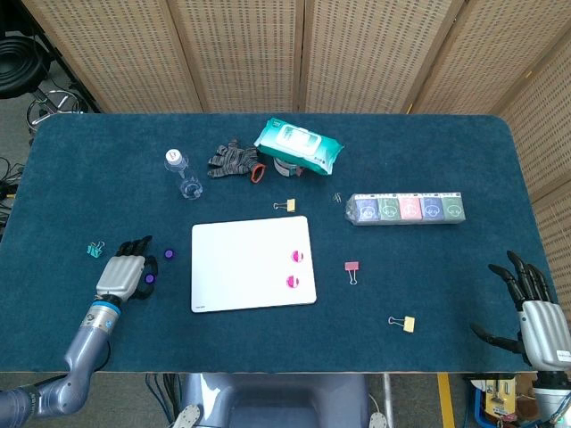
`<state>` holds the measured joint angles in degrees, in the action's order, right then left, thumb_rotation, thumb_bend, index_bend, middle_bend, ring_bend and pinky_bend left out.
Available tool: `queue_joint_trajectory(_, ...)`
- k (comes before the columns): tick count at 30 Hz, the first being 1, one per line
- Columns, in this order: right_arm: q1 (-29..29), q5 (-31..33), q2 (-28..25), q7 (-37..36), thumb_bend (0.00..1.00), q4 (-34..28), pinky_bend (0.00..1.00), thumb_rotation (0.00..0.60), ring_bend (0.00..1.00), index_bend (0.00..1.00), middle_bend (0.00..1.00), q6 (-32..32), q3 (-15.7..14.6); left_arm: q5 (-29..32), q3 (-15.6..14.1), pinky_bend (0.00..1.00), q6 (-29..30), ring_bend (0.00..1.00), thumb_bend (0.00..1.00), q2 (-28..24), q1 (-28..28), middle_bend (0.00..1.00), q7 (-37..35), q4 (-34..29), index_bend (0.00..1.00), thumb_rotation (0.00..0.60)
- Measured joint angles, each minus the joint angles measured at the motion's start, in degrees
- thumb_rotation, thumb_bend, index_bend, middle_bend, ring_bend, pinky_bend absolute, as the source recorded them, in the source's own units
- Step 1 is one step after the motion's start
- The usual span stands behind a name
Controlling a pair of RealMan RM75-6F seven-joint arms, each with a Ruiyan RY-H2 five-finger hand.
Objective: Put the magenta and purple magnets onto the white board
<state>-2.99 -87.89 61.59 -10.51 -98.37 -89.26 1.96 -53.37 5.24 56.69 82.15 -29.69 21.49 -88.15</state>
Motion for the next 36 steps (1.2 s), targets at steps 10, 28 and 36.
queue_joint_trajectory(10,0.25,0.13,-0.08,-0.12,0.00,-0.09,0.00,0.600,0.00,0.18,0.00,0.41,0.42,-0.51,1.54,0.00,0.37,0.00,0.34,-1.50,-1.70,0.00,0.39,-3.63,0.56,0.600)
queue_joint_trajectory(28,0.56,0.47,-0.23,-0.68,0.00,0.17,0.00,0.600,0.00,0.19,0.00,0.84,1.02,-3.23,2.91,0.00,-5.95,0.00,0.34,3.74,-11.42,0.00,4.98,-3.50,0.56,0.600)
queue_joint_trajectory(36,0.59,0.59,-0.28,-0.94,0.00,0.27,0.00,0.600,0.00,0.19,0.00,1.20,1.19,-3.91,1.78,0.00,-7.11,0.00,0.34,5.52,-13.19,0.00,4.94,-2.66,0.56,0.600)
